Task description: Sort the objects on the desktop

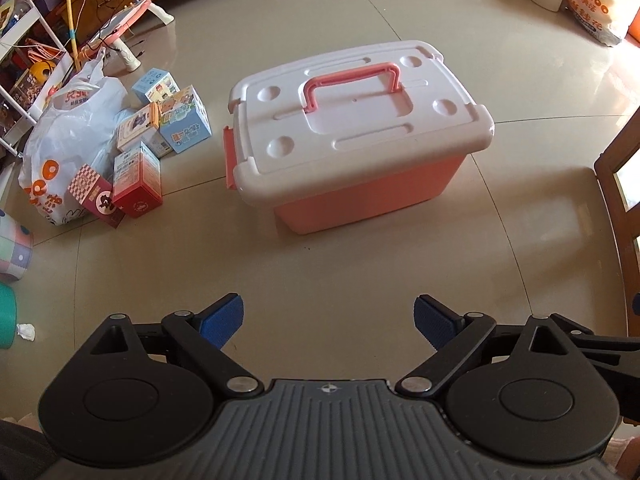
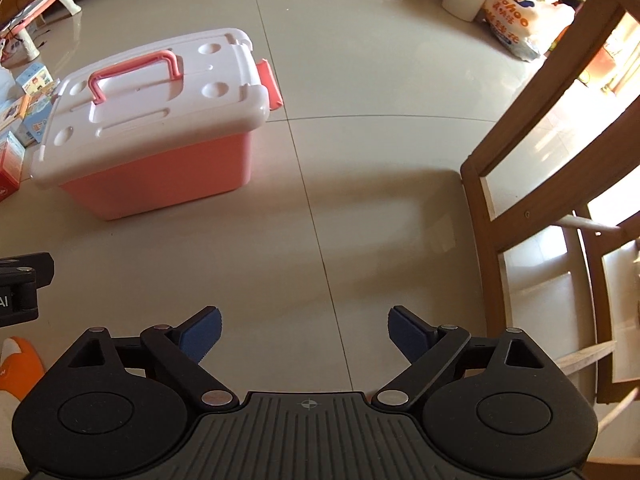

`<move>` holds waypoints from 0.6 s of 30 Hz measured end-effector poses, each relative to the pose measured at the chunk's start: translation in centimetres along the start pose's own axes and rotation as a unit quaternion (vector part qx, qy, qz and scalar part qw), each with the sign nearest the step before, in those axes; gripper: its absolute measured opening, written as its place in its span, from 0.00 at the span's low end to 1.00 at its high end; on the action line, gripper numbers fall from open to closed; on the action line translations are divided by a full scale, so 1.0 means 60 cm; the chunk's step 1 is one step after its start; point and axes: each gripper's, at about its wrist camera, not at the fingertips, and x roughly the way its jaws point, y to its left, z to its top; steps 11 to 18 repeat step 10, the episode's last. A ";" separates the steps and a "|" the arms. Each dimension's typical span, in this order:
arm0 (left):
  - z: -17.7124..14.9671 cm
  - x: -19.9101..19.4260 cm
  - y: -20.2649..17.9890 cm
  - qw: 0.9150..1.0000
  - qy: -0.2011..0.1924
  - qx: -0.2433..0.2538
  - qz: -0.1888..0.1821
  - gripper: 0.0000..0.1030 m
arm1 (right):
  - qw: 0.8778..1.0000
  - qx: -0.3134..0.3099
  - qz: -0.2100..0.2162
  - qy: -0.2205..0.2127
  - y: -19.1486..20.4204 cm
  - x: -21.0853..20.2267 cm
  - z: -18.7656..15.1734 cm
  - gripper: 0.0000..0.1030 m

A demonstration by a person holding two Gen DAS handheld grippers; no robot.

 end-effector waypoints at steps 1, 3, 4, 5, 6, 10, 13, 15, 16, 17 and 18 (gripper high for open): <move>-0.005 -0.002 -0.002 1.000 -0.004 0.006 0.003 0.92 | 1.000 0.003 -0.001 0.005 -0.002 0.002 -0.008 0.87; -0.013 -0.010 -0.008 1.000 -0.016 0.019 0.007 0.92 | 1.000 0.011 0.001 0.013 -0.005 0.005 -0.021 0.87; -0.016 -0.014 -0.011 0.999 -0.022 0.025 0.009 0.92 | 1.000 0.015 0.002 0.017 -0.007 0.007 -0.029 0.87; -0.020 -0.018 -0.013 0.999 -0.029 0.029 0.009 0.93 | 1.000 0.018 0.004 0.021 -0.008 0.008 -0.034 0.87; -0.023 -0.023 -0.015 0.999 -0.036 0.032 0.007 0.95 | 0.999 0.020 0.006 0.024 -0.008 0.009 -0.037 0.87; -0.031 -0.031 -0.018 0.999 -0.037 0.027 -0.007 0.97 | 0.999 0.024 0.001 0.027 -0.008 0.004 -0.047 0.87; -0.031 -0.031 -0.018 0.999 -0.037 0.027 -0.007 0.97 | 0.999 0.024 0.001 0.027 -0.008 0.004 -0.047 0.87; -0.031 -0.031 -0.018 0.999 -0.037 0.027 -0.007 0.97 | 0.999 0.024 0.001 0.027 -0.008 0.004 -0.047 0.87; -0.031 -0.031 -0.018 0.999 -0.037 0.027 -0.007 0.97 | 0.999 0.024 0.001 0.027 -0.008 0.004 -0.047 0.87; -0.031 -0.031 -0.018 0.999 -0.037 0.027 -0.007 0.97 | 0.999 0.024 0.001 0.027 -0.008 0.004 -0.047 0.87; -0.031 -0.031 -0.018 0.999 -0.037 0.027 -0.007 0.97 | 0.999 0.024 0.001 0.027 -0.008 0.004 -0.047 0.87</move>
